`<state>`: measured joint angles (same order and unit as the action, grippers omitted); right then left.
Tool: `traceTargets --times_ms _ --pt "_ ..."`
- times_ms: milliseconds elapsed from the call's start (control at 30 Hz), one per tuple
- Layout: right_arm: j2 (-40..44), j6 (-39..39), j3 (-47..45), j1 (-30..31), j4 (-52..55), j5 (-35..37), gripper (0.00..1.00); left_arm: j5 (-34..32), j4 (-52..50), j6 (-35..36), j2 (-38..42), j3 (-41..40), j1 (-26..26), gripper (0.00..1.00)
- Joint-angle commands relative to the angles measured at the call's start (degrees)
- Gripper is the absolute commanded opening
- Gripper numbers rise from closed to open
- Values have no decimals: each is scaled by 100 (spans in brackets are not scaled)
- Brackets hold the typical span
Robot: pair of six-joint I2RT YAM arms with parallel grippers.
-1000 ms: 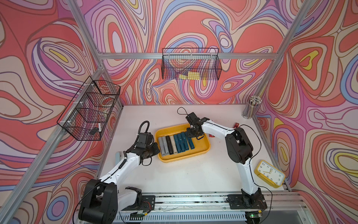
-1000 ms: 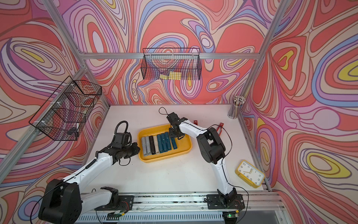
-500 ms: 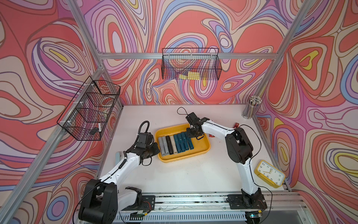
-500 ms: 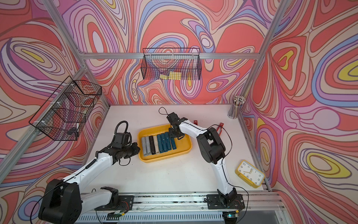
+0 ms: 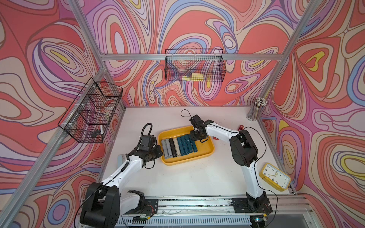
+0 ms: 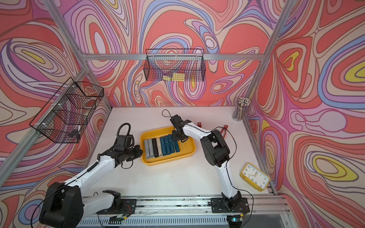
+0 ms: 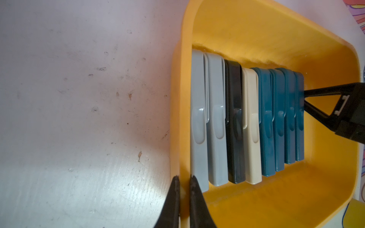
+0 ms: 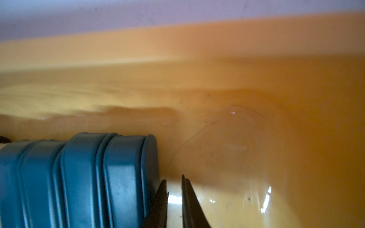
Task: Put the pruning pliers into the storage box
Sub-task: Place the pruning pliers in the storage box, then pick up the pruning pliers from the center of the board.
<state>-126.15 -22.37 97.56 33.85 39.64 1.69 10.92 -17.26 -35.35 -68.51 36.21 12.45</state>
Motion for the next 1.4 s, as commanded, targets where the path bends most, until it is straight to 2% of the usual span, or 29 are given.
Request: traceTargets --times_ms 0,800,1100,1367 --pt "129 -57 -138 43 40 114 19 86 -74 11 -14 -56 38 3" --pt "1098 179 -358 -113 320 396 23 -77 -138 11 -60 27 38 3" --pt "1504 372 -516 -718 358 223 26 -116 -188 19 -151 107 38 3" --pt "1524 683 -427 -1433 323 70 28 -149 -278 10 -176 216 38 2"
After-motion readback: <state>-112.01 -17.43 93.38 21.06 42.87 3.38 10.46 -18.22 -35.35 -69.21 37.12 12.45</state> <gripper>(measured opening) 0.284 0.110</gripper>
